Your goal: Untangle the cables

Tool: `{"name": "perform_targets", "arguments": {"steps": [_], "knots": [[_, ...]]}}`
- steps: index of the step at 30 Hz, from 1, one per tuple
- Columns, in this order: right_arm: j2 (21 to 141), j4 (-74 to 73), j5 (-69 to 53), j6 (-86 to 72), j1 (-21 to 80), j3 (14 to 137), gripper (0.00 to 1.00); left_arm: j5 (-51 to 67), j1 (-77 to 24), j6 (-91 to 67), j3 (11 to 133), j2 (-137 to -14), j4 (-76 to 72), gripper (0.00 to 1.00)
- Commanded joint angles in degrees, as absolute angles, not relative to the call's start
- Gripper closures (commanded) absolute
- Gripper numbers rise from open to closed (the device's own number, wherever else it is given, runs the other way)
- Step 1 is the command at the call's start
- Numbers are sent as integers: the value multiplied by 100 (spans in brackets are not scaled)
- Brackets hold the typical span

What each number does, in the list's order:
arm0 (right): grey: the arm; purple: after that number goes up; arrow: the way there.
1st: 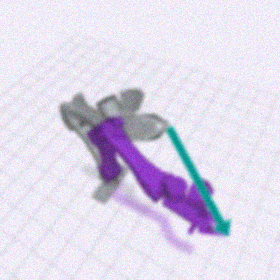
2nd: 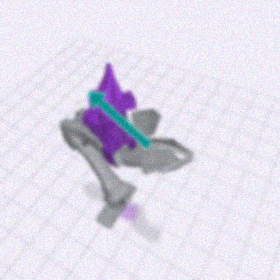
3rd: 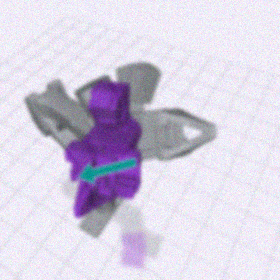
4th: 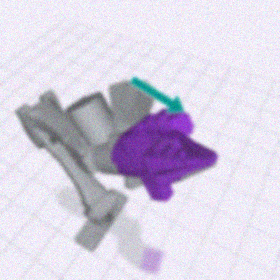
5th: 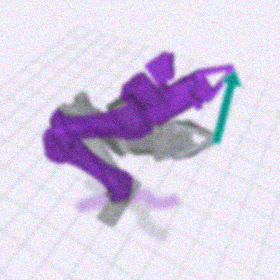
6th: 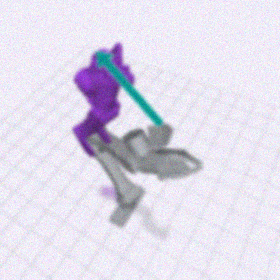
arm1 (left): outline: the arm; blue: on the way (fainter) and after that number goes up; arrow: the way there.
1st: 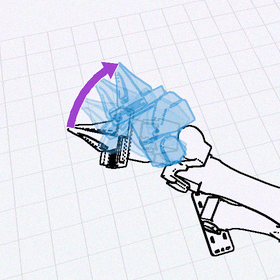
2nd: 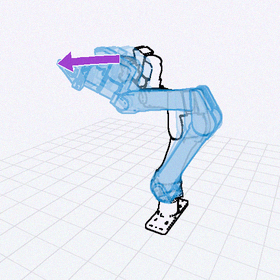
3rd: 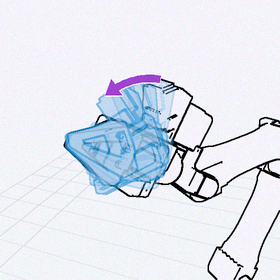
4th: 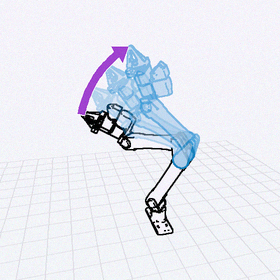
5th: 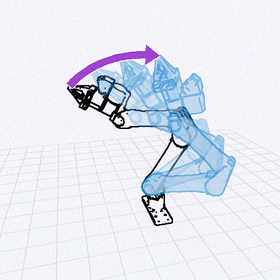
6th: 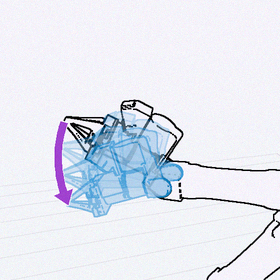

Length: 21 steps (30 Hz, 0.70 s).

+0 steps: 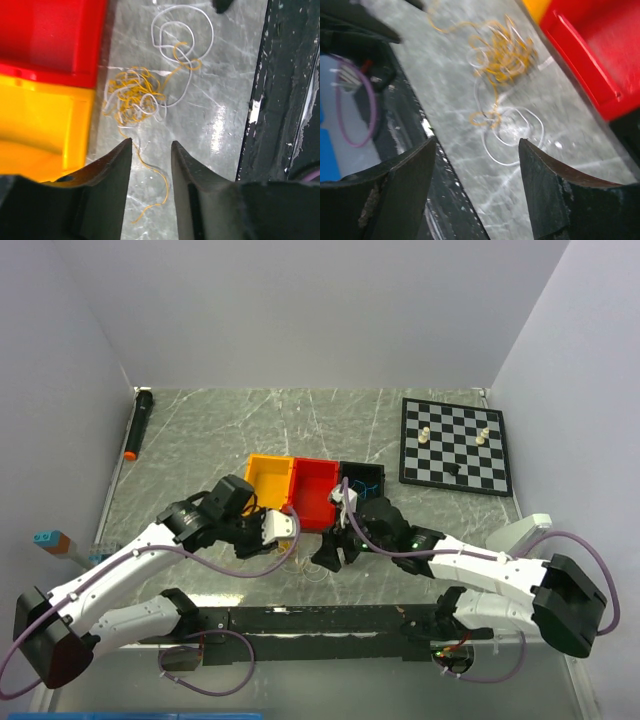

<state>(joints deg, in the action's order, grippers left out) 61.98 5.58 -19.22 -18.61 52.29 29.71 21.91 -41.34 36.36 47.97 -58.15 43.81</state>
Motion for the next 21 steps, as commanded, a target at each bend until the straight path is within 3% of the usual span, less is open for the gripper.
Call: {"name": "perform_targets", "arguments": {"steps": [1, 13, 21], "knots": [[6512, 449, -1433, -1916, 5361, 3006, 28, 2276, -4157, 3586, 4395, -5616, 3895, 55], [7567, 18, -528, -2347, 5616, 3409, 37, 2312, -4166, 4052, 3639, -6133, 2198, 55], [7927, -659, -193, -2540, 5643, 3726, 46, 2417, -4192, 4140, 3454, -6723, 1697, 61]]}}
